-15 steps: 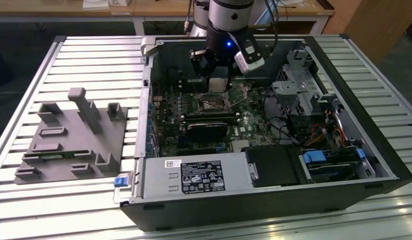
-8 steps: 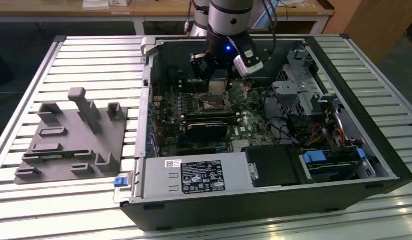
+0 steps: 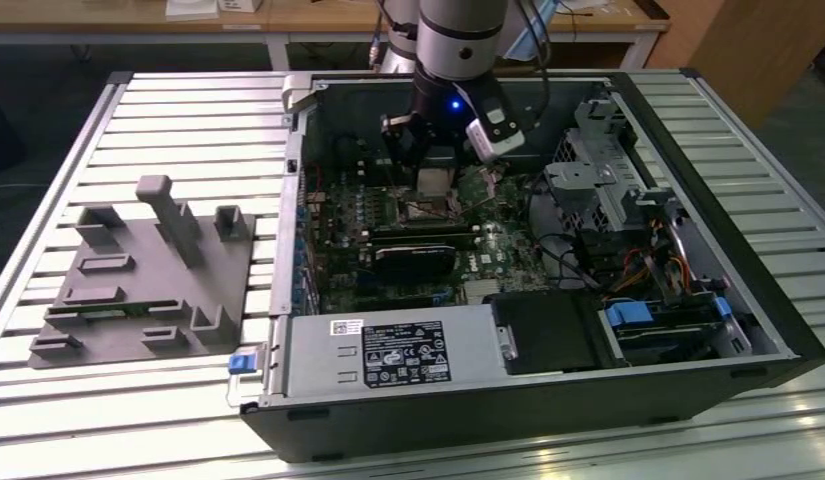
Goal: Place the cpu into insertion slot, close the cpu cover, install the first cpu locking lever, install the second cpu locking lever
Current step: 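Place the cpu into insertion slot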
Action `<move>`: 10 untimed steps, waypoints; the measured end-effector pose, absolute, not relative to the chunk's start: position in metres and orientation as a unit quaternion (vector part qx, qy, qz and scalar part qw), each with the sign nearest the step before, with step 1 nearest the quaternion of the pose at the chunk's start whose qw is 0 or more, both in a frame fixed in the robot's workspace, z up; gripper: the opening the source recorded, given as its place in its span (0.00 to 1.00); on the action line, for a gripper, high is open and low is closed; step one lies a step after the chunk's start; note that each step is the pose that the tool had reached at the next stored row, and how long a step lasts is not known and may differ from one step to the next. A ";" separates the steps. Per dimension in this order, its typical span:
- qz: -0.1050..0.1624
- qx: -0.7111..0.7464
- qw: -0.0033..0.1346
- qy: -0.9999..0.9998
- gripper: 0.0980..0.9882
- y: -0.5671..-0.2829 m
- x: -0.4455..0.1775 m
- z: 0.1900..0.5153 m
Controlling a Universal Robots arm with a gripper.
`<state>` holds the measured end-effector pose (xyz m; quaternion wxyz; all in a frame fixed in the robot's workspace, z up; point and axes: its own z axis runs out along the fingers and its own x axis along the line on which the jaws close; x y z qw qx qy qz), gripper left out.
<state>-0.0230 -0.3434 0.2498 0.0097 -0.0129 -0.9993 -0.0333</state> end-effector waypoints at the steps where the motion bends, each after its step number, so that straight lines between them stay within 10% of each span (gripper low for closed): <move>1: -0.033 -0.013 0.010 -0.999 0.49 -0.343 -0.023 0.249; 10: -0.033 -0.037 0.009 -0.999 0.49 -0.343 -0.023 0.249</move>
